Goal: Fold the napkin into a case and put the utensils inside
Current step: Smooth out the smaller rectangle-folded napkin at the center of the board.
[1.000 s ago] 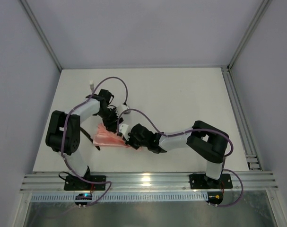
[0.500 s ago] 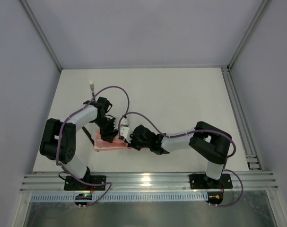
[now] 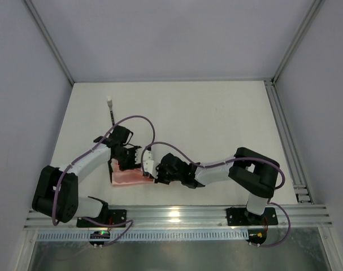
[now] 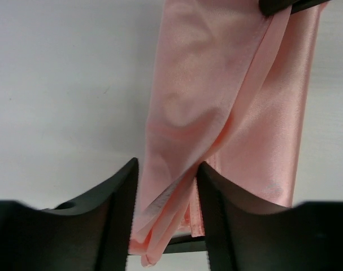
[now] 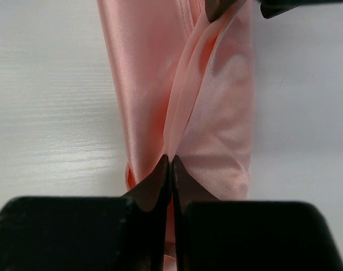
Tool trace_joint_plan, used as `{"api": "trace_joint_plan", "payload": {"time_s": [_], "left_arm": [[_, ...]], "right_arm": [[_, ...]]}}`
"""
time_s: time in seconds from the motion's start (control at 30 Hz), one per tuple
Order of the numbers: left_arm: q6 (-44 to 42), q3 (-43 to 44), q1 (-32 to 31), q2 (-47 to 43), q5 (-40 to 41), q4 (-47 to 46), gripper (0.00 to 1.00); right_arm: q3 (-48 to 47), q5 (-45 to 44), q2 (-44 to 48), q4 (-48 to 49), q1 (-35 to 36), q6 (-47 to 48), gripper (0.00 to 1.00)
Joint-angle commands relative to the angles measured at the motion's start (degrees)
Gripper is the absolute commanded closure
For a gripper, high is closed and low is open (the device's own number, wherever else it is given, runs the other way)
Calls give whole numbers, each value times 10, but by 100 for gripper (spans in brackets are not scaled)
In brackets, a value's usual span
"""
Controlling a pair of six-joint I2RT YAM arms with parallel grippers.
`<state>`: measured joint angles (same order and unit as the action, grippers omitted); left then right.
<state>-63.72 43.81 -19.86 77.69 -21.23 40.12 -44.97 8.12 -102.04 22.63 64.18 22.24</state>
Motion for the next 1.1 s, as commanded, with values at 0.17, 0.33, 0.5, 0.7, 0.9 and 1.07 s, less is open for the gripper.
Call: {"api": "trace_joint_plan", "payload": {"time_s": [0.17, 0.33, 0.5, 0.7, 0.9, 1.07], "left_arm": [[-16, -37, -31, -35, 9, 20, 79], [-3, -45, -32, -60, 5, 48, 99], [28, -60, -33, -95, -2, 38, 100], [45, -70, -45, -110, -1, 54, 100], [74, -92, -87, -119, 36, 55, 100], [133, -102, -155, -138, 83, 56, 100]], "right_arm": [[11, -21, 19, -9, -16, -31, 90], [11, -32, 23, -7, -17, -46, 79], [13, -43, 54, -12, -17, -62, 54], [27, -12, 111, -22, -17, -90, 43], [47, 73, 189, -12, -53, -192, 42], [88, 65, 241, -28, -90, -296, 42]]}}
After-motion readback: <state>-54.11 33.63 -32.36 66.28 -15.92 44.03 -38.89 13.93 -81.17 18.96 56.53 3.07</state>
